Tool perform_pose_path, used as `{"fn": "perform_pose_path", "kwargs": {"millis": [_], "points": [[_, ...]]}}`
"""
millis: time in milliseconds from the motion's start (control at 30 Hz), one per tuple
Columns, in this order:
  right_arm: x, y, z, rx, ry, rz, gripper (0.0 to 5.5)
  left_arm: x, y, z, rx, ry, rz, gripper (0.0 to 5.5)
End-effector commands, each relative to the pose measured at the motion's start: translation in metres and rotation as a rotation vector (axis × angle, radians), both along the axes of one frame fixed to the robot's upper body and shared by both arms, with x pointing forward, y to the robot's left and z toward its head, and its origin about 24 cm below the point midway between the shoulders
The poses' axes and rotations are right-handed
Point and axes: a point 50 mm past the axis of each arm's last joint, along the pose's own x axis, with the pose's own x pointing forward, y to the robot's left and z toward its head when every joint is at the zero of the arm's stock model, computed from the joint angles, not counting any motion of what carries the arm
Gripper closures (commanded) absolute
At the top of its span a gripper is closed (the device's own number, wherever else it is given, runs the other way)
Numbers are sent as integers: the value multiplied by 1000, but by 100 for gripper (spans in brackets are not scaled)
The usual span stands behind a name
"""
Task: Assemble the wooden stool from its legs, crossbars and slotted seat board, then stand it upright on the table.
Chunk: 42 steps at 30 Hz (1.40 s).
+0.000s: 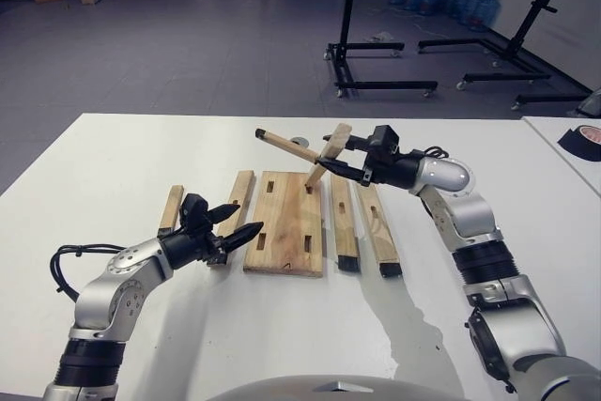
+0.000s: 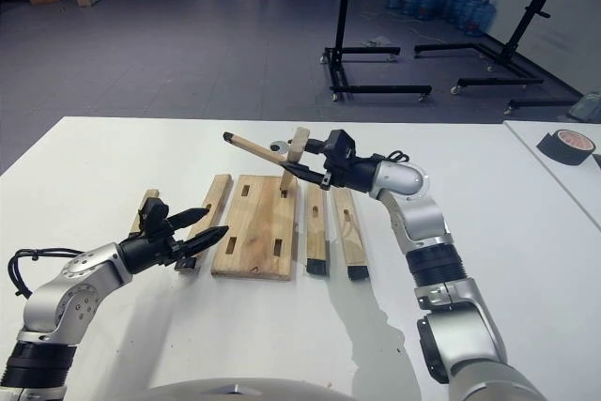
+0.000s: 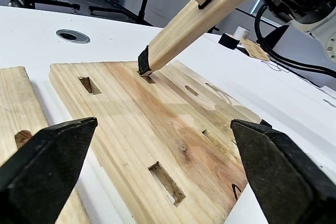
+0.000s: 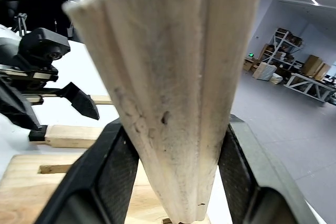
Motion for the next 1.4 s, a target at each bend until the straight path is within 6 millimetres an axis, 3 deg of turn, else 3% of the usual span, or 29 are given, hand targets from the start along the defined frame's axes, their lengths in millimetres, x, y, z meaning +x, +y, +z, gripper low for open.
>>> {"fn": "perform_pose_path", "kwargs": {"millis": [33, 467, 633, 833, 1033, 1267, 1400], "points": [[-3, -1, -1, -43, 36, 46, 346, -1, -3, -6, 22, 6, 4, 84], [8, -19, 23, -114, -4, 53, 347, -6, -10, -14, 30, 1, 18, 84], [2, -16, 8, -164, 124, 158, 348, -6, -14, -16, 25, 1, 27, 84], [7, -12, 13, -134, 232, 220, 348, -6, -19, -18, 23, -3, 31, 84], [19, -22, 18, -132, 457, 227, 348, -11, -25, -19, 46, -20, 8, 84], [30, -22, 23, -224, 572, 239, 348, -14, -32, -31, 185, 2, -8, 84], [33, -16, 13, -304, 562, 228, 348, -17, -37, -41, 305, 25, -45, 84]]}}
